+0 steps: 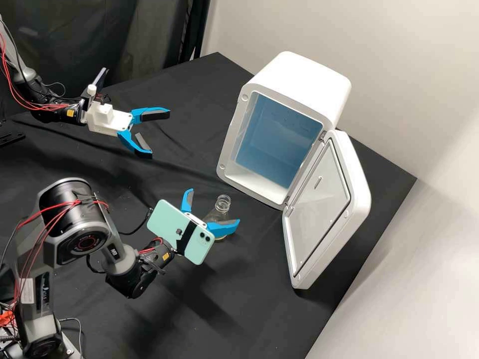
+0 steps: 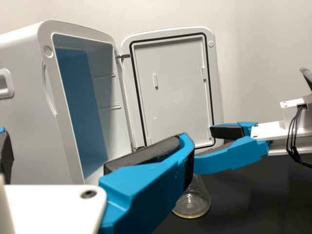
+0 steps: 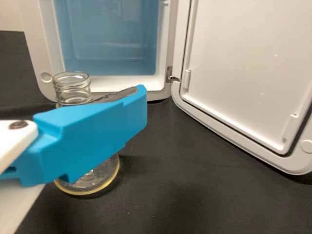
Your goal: Take the flask out of the incubator
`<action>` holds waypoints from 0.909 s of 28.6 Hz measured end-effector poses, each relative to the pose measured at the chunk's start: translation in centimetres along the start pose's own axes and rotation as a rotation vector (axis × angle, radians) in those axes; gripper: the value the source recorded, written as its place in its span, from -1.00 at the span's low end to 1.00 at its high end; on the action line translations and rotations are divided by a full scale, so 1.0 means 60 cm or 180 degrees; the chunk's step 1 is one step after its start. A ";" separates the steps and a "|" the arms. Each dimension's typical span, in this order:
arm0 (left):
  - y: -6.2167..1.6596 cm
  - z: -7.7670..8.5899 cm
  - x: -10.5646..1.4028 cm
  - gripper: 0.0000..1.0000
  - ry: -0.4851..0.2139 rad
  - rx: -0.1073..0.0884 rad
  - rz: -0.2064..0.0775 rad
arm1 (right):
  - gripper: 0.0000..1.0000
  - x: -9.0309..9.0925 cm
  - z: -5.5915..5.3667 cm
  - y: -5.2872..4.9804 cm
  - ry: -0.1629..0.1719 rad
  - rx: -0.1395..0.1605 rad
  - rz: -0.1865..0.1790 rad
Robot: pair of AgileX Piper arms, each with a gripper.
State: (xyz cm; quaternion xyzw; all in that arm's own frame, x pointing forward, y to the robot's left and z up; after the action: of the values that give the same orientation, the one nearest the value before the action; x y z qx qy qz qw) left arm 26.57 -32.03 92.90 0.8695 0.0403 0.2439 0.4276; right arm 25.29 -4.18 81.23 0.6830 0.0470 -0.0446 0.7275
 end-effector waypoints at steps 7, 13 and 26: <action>-0.005 0.005 -0.004 1.00 -0.0127 0.0016 -0.0017 | 1.00 -0.017 -0.004 0.003 0.0067 0.0150 -0.0057; -0.005 0.005 -0.004 1.00 -0.0131 0.0015 -0.0010 | 1.00 -0.032 -0.016 0.003 0.0119 0.0198 -0.0050; -0.005 0.005 -0.004 1.00 -0.0131 0.0015 -0.0010 | 1.00 -0.080 -0.041 0.027 0.0173 0.0412 0.0284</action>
State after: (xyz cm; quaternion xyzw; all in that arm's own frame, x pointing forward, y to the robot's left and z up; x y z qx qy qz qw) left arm 26.54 -32.12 92.41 0.8753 0.0334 0.2253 0.4266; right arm 20.71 -1.63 83.32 0.7310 0.0333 0.0035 0.6815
